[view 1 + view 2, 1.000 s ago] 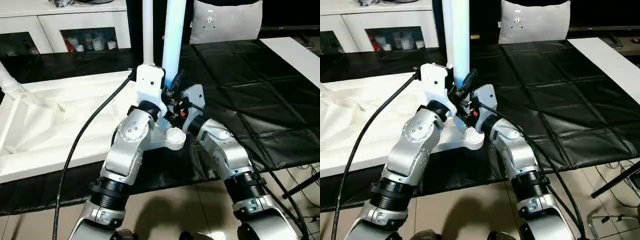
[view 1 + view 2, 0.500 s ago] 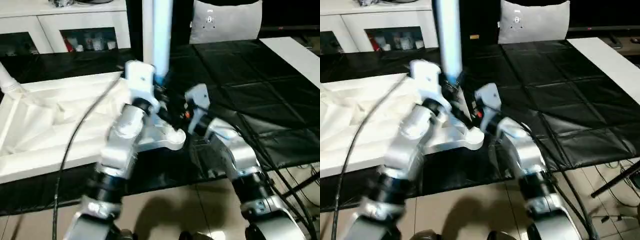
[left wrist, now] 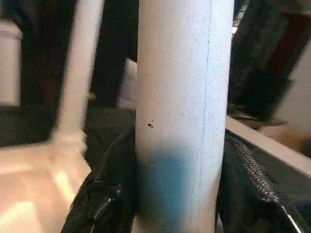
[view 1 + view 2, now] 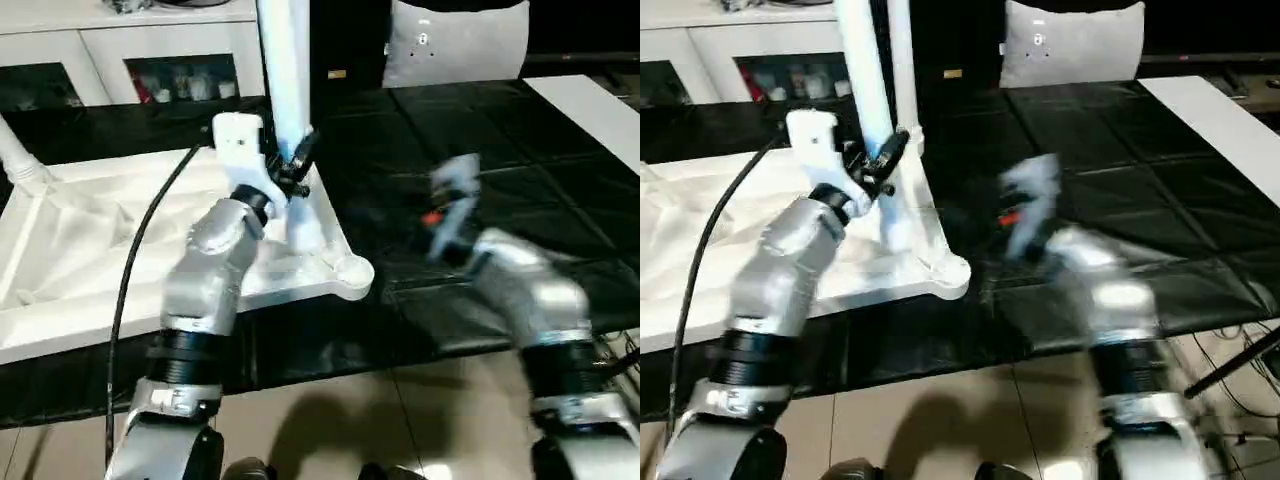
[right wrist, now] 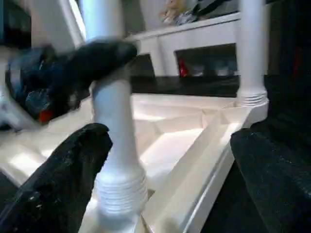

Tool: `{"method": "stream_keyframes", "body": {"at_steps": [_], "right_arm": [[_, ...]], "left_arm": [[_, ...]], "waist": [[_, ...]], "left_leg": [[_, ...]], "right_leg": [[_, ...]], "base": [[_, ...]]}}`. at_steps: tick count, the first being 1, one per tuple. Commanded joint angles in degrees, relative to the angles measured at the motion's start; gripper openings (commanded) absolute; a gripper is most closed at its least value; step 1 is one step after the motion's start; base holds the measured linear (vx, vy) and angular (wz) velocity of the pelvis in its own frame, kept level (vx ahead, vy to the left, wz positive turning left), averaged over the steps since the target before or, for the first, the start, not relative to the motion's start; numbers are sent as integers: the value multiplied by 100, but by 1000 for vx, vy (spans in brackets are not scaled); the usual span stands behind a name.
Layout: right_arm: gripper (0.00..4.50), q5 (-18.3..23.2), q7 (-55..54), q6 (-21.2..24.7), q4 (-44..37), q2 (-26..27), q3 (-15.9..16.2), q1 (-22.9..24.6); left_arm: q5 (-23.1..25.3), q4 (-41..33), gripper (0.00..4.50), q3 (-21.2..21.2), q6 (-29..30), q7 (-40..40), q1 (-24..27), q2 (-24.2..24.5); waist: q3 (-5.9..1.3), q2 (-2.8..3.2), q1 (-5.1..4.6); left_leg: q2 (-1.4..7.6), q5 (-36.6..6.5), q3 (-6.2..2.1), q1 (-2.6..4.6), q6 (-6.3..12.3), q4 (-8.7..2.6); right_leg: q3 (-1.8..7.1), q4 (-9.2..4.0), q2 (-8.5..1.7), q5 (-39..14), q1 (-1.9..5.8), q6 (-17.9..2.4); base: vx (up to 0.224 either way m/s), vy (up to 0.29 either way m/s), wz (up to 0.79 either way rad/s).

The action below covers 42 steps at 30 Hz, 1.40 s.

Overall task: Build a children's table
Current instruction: Pick table leg

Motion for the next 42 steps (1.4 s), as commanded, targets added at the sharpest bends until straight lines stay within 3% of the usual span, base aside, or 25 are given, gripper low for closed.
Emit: {"method": "stream_keyframes", "body": {"at_steps": [1, 3, 7, 13, 18, 21, 22, 25, 32, 39, 42], "right_arm": [[450, 361, 140, 303, -179, -51, -187, -86], [450, 632, 251, 560, -256, -90, -297, -94], [450, 1017, 436, 984, -372, -160, -422, -63], [450, 1176, 703, 1299, -536, -297, -330, 32], [450, 1086, 1063, 1246, -713, -485, -72, 92], [450, 945, 1428, 1157, -889, -665, 209, 141], [450, 913, 1551, 1149, -915, -718, 289, 144], [450, 806, 1942, 1117, -974, -890, 528, 130], [450, 638, 2681, 892, -1076, -1198, 992, 147], [450, 530, 3023, 772, -1033, -1223, 1276, 83], [413, 510, 3028, 744, -997, -1191, 1300, 71]], "left_arm": [[-420, -321, 186, 52, 332, -337, -194, 70], [-712, -430, 186, 107, 541, -535, -200, 117], [-1772, -637, 186, 508, 1388, -674, -263, 52], [-2341, -904, 186, 494, 1895, -1007, -185, 59], [-2333, -1117, 186, 201, 2016, -1406, -74, 283], [-2056, -1356, 186, -244, 1769, -1984, 45, 563], [-1988, -1421, 186, -381, 1695, -2188, 72, 645], [-2024, -1657, 186, -623, 1595, -2771, 144, 776], [-2265, -1870, 186, -854, 1528, -3470, 190, 872], [-1838, -1822, 186, -1261, 1275, -3813, 177, 940], [-1732, -1822, 186, -1366, 1224, -3887, 181, 978]], "waist": [[-493, -64, 53], [-492, -60, 55], [-488, -67, 80], [-485, -89, 91], [-476, -90, 86], [-475, -85, 79], [-482, -126, 72], [-473, -104, 82], [-493, -111, 87], [-527, -132, 101], [-529, -138, 100]], "left_leg": [[316, -18, -84, -11, 743, -363], [336, 21, -91, -8, 750, -361], [315, -23, -71, -10, 657, -360], [290, 22, -62, -14, 601, -363], [279, -9, -64, -18, 573, -371], [294, -58, -76, -14, 542, -381], [285, -73, -67, -14, 553, -379], [269, -115, -59, -19, 517, -379], [281, -179, -54, -18, 500, -373], [282, -80, -56, -29, 484, -360], [272, -67, -55, -30, 470, -360]], "right_leg": [[411, -400, -543, -1807, 438, -404], [408, -391, -530, -1766, 420, -417], [397, -413, -530, -1896, 434, -420], [391, -441, -506, -2107, 435, -180], [383, -469, -495, -2241, 433, -7], [387, -466, -496, -2284, 432, 77], [387, -485, -491, -2327, 436, 116], [387, -490, -500, -2440, 439, 160], [383, -492, -495, -2497, 443, 139], [387, -464, -494, -2407, 450, 134], [385, -466, -486, -2419, 451, 190]], "base": [[0, 0, 0], [0, 0, 0], [0, 0, 0], [0, 0, 0], [0, 0, 0], [0, 0, 0], [0, 0, 0], [0, 0, 0], [0, 0, 0], [0, 0, 0], [0, 0, 0]]}}
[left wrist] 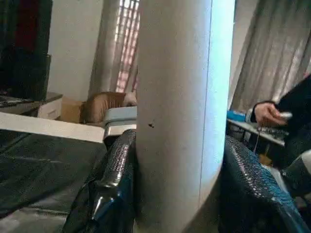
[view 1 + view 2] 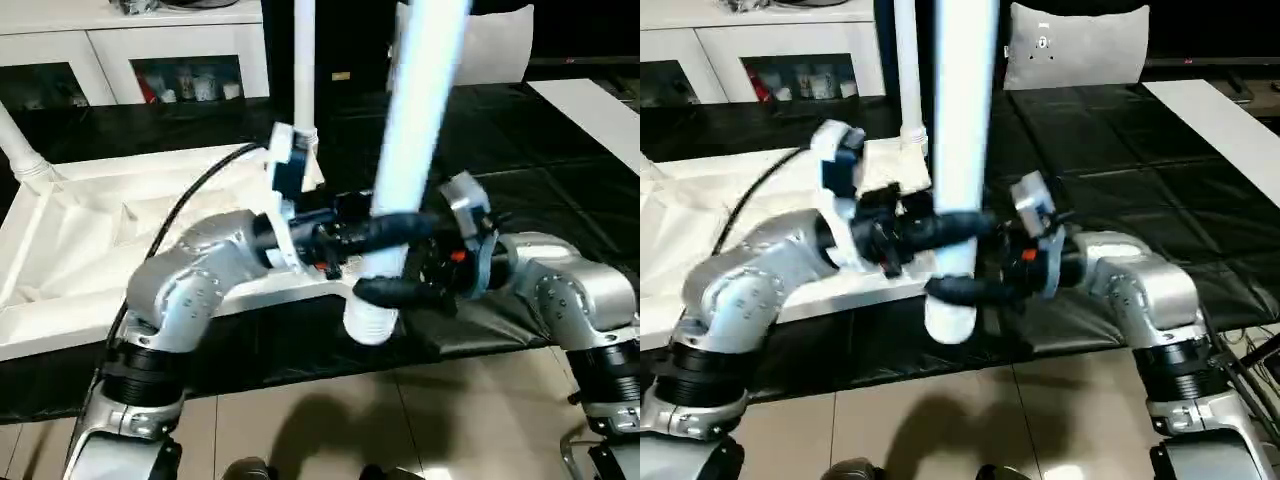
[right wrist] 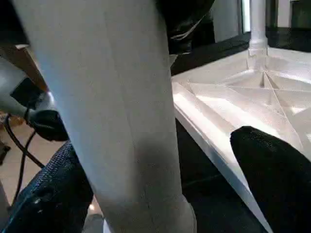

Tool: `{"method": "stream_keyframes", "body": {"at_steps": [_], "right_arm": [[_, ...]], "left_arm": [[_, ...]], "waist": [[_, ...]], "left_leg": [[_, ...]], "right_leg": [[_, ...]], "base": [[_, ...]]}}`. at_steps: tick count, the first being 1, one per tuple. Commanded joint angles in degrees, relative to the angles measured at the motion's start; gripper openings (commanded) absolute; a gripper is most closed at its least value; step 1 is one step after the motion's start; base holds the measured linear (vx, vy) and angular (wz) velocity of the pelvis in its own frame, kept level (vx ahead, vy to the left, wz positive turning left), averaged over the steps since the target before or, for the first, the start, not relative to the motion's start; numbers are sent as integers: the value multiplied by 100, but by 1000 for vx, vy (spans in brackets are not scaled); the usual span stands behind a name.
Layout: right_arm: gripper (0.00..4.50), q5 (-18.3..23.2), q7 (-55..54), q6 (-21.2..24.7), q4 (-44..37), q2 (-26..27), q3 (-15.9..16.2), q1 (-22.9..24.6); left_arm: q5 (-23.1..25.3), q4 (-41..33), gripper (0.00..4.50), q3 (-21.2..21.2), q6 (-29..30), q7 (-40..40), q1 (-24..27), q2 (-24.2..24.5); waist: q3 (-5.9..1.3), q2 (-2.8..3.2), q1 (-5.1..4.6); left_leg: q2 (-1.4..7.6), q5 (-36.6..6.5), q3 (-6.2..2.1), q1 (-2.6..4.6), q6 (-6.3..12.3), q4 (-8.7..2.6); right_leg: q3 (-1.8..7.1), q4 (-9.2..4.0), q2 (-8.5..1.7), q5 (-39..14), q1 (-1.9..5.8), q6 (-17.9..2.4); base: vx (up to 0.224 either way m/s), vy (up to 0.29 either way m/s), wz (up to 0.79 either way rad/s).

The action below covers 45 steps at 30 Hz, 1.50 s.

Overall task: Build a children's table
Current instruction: Pick table leg

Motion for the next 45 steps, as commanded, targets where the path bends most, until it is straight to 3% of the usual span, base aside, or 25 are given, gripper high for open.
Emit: {"method": "stream_keyframes", "body": {"at_steps": [1, 23, 29, 31, 33, 36, 39, 45], "right_arm": [[413, -34, 23, -72, 11, -3, 47, -58], [217, -268, 282, -190, 16, -87, 356, 50], [214, -402, 115, -267, 89, -40, 354, 34], [261, -340, 97, -150, 121, -30, 328, 10], [276, -223, 93, 25, 156, -10, 271, -26], [299, -295, 103, -98, 156, -2, 270, -16], [301, -450, 120, -404, 137, -6, 304, 36], [301, -436, 87, -409, 172, 3, 267, 33]], "left_arm": [[88, -118, 186, -194, -95, -137, -79, 41], [582, 258, 185, -351, -674, -131, -157, -54], [646, 333, 185, -346, -720, -100, -165, -61], [648, 338, 185, -346, -722, -99, -167, -61], [643, 340, 185, -343, -718, -98, -169, -59], [636, 340, 185, -348, -708, -117, -168, -50], [641, 354, 185, -348, -700, -130, -175, -47], [643, 367, 185, -353, -691, -149, -175, -41]], "waist": [[-522, -119, 35], [-540, -125, 117], [-544, -117, 150], [-549, -119, 154], [-551, -112, 155], [-548, -110, 157], [-549, -117, 160], [-549, -112, 160]], "left_leg": [[277, -74, -57, -36, 471, -360], [290, -63, -51, -32, 469, -354], [300, -47, -55, -17, 469, -359], [303, -41, -56, -21, 476, -358], [313, -41, -64, -16, 489, -359], [313, -42, -61, -25, 469, -358], [304, -58, -56, -27, 443, -357], [303, -51, -54, -22, 475, -356]], "right_leg": [[382, -461, -484, -2415, 441, 187], [387, -453, -485, -2325, 436, 163], [392, -445, -491, -2283, 429, 120], [395, -440, -492, -2259, 436, 105], [394, -436, -493, -2216, 433, 68], [395, -433, -498, -2214, 435, 58], [398, -434, -505, -2254, 440, 86], [400, -434, -498, -2219, 439, 52]], "base": [[0, 0, 0], [0, 0, 0], [0, 0, 0], [0, 0, 0], [0, 0, 0], [0, 0, 0], [0, 0, 0], [0, 0, 0]]}}
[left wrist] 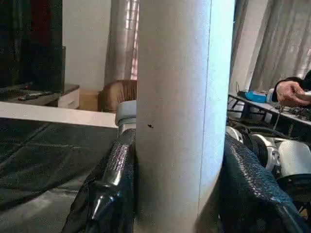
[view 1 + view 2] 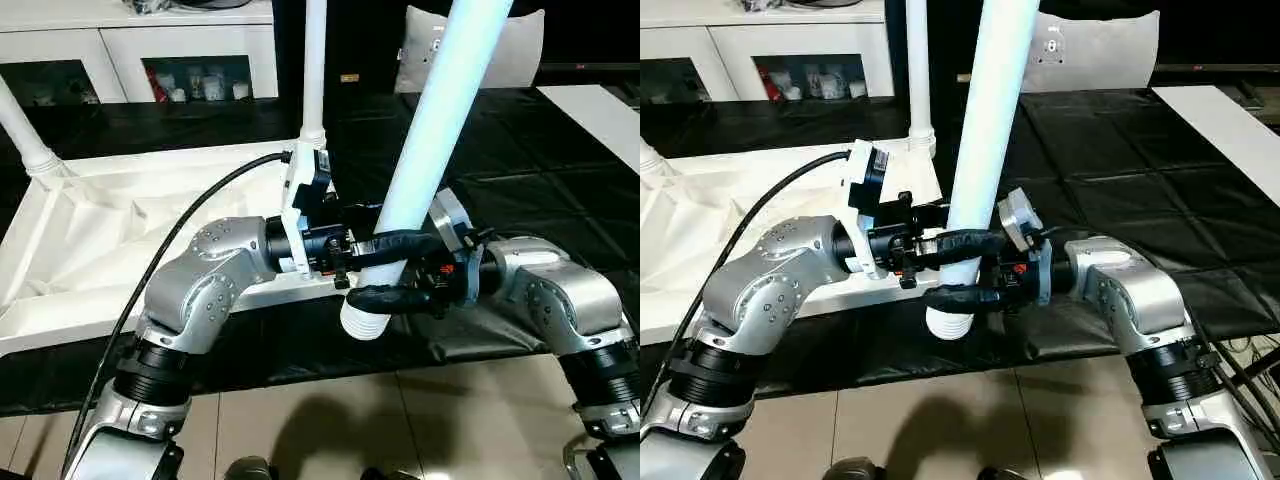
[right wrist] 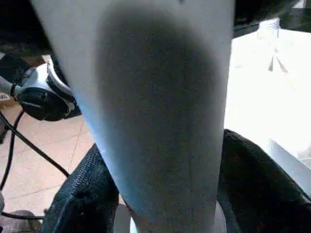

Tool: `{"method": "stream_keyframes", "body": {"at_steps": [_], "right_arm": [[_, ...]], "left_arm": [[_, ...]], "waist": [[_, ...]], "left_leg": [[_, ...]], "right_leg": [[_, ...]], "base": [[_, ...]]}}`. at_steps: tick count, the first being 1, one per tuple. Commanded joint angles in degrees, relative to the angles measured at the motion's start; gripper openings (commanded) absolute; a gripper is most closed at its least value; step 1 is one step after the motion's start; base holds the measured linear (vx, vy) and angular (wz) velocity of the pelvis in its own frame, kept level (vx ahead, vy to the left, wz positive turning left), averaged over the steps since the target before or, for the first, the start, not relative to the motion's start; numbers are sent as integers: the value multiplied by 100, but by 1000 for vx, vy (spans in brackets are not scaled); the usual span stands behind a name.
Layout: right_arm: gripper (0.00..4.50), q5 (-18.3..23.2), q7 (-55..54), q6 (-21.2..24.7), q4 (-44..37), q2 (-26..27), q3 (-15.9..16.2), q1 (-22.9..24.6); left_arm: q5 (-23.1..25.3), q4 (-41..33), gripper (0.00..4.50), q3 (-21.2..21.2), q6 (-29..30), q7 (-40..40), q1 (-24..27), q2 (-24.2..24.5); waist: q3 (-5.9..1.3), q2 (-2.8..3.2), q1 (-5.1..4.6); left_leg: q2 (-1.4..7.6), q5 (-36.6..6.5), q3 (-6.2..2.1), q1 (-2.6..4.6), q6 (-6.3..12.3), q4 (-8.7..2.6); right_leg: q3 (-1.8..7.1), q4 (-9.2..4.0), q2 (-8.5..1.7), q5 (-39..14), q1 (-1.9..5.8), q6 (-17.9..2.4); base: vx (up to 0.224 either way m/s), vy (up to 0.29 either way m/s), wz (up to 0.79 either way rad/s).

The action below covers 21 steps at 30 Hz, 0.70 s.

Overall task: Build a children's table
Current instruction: Pick table leg

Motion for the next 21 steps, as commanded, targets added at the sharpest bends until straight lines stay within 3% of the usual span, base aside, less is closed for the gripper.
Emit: {"method": "stream_keyframes", "body": {"at_steps": [1, 9, 16, 18, 21], "right_arm": [[301, -5, -28, -70, 9, -7, -16, 0], [225, 38, -1, -5, 51, 45, -49, -13], [200, 53, -16, 26, 59, 65, -59, -14], [199, 33, -32, 19, 85, 71, -61, -32], [195, -17, -79, 13, 123, 73, -52, -41]], "left_arm": [[11, -52, 185, -39, -58, -19, -165, 3], [38, -41, 185, 3, -23, 101, -175, -74], [21, -40, 185, 23, 32, 172, -166, -100], [-86, -35, 185, 89, 289, 320, -198, -118], [-268, -30, 255, 197, 501, 438, -233, -178]], "waist": [[-533, -88, 12], [-537, -84, 10], [-537, -86, 13], [-539, -82, 8], [-541, -86, 12]], "left_leg": [[307, -47, -57, -24, 478, -358], [317, -36, -61, -23, 493, -354], [315, -21, -63, -24, 497, -354], [326, -14, -62, -18, 493, -352], [320, -13, -60, -16, 489, -350]], "right_leg": [[397, -432, -497, -2215, 439, 48], [399, -421, -500, -2140, 439, -11], [397, -421, -497, -2149, 439, 1], [398, -408, -497, -2101, 434, -57], [399, -408, -500, -2105, 436, -80]], "base": [[0, 0, 0], [0, 0, 0], [0, 0, 0], [0, 0, 0], [0, 0, 0]]}}
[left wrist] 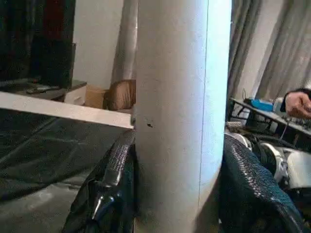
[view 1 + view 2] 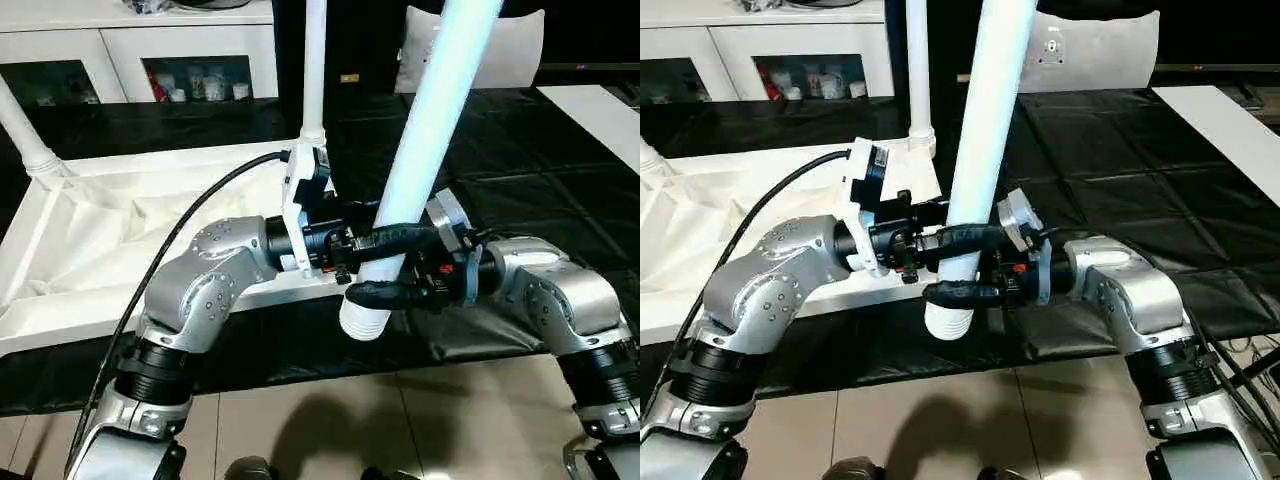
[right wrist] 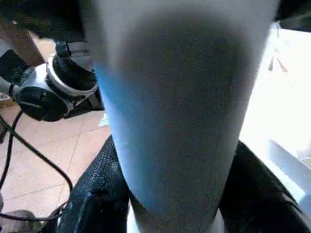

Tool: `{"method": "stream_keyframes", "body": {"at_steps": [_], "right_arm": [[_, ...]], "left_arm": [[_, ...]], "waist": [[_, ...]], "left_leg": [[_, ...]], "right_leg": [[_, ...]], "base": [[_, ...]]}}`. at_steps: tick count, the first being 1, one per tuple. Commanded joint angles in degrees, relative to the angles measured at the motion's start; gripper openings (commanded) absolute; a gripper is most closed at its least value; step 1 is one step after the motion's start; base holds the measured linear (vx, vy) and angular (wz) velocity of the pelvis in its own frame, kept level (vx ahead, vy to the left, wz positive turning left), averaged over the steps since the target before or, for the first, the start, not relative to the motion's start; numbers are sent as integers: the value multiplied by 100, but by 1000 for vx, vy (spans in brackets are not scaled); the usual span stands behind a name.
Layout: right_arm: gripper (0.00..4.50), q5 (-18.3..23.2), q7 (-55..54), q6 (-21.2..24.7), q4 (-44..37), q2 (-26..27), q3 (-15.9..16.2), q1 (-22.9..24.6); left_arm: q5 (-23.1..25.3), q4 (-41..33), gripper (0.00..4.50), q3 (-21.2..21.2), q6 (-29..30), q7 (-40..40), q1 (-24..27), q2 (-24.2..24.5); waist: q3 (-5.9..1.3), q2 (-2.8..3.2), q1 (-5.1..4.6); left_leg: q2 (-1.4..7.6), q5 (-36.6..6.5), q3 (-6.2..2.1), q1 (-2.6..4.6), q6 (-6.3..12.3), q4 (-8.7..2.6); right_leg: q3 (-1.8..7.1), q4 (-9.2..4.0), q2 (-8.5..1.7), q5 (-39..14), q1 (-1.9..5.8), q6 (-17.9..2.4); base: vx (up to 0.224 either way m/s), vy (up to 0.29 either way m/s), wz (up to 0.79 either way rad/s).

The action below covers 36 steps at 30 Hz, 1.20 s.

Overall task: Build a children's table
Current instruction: Pick table leg

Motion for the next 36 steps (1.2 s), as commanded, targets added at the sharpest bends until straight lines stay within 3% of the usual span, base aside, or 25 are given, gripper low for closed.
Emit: {"method": "stream_keyframes", "body": {"at_steps": [1, 7, 15, 18, 19, 20, 23, 24, 28, 30, 35, 36], "right_arm": [[194, -89, -138, 51, 125, 21, -15, -58], [191, -361, -537, -67, 379, 125, 7, -124], [191, -286, -874, 214, 468, 324, -78, -163], [191, -117, -1035, 263, 453, 496, -249, -133], [191, -22, -1074, 321, 399, 539, -314, -104], [191, 149, -1153, 430, 271, 607, -440, -32], [191, 375, -1301, 489, 70, 711, -654, 92], [191, 461, -1445, 378, 1, 838, -817, 162], [190, 270, -2014, 99, -299, 1037, -978, 441], [190, 148, -2395, 360, -410, 999, -1002, 545], [190, -39, -3367, 505, -822, 1145, -1262, 850], [190, -39, -3367, 505, -822, 1145, -1262, 850]], "left_arm": [[-169, -80, 255, 61, 103, 29, -203, -55], [-197, -322, 309, -133, 99, -112, -129, -95], [-351, -447, 387, -70, 23, 252, -126, -628], [-571, -413, 418, 271, -164, 587, -123, -968], [-656, -405, 418, 383, -196, 695, -95, -1052], [-788, -384, 424, 579, -227, 947, -39, -1201], [-982, -320, 427, 903, -204, 1394, 7, -1415], [-1095, -269, 427, 1120, -222, 1619, 0, -1532], [-1319, -280, 427, 1684, -226, 2128, 89, -1611], [-1191, -339, 427, 1829, -202, 2320, 178, -1427], [-534, -729, 427, 2092, -249, 3077, 623, -925], [-534, -729, 427, 2092, -249, 3077, 623, -925]], "waist": [[-538, -89, 13], [-511, -51, 0], [-510, -89, -6], [-490, -97, -10], [-481, -37, -5], [-482, -71, -26], [-471, -59, -17], [-454, -30, -18], [-453, -45, -50], [-415, -13, -71], [-395, -68, -179], [-390, -53, -193]], "left_leg": [[311, -5, -58, -25, 501, -350], [315, -39, -66, -21, 493, -359], [320, -11, -59, -23, 509, -357], [307, -86, -54, -35, 515, -359], [305, -101, -63, -33, 502, -363], [313, -113, -63, -33, 511, -366], [311, -151, -65, -42, 498, -366], [311, -191, -70, -39, 495, -374], [279, -264, -63, -34, 402, -377], [273, -289, -85, -21, 367, -399], [262, -357, -83, -17, 322, -408], [269, -353, -96, -27, 310, -416]], "right_leg": [[399, -416, -500, -2125, 441, -73], [400, -431, -501, -2135, 426, -77], [407, -427, -501, -2086, 433, -85], [390, -471, -508, -2220, 442, -62], [388, -461, -504, -2221, 439, -68], [386, -477, -492, -2211, 437, -33], [376, -492, -489, -2208, 443, -29], [372, -512, -488, -2248, 430, -16], [344, -541, -464, -2388, 430, 142], [334, -556, -440, -2445, 418, 302], [324, -573, -429, -2474, 412, 509], [326, -564, -434, -2446, 418, 506]], "base": [[0, 0, 0], [0, 0, 0], [0, 0, 0], [0, 0, 0], [0, 0, 0], [0, 0, 0], [0, 0, 0], [0, 0, 0], [0, 0, 0], [0, 0, 0], [0, 0, 0], [0, 0, 0]]}}
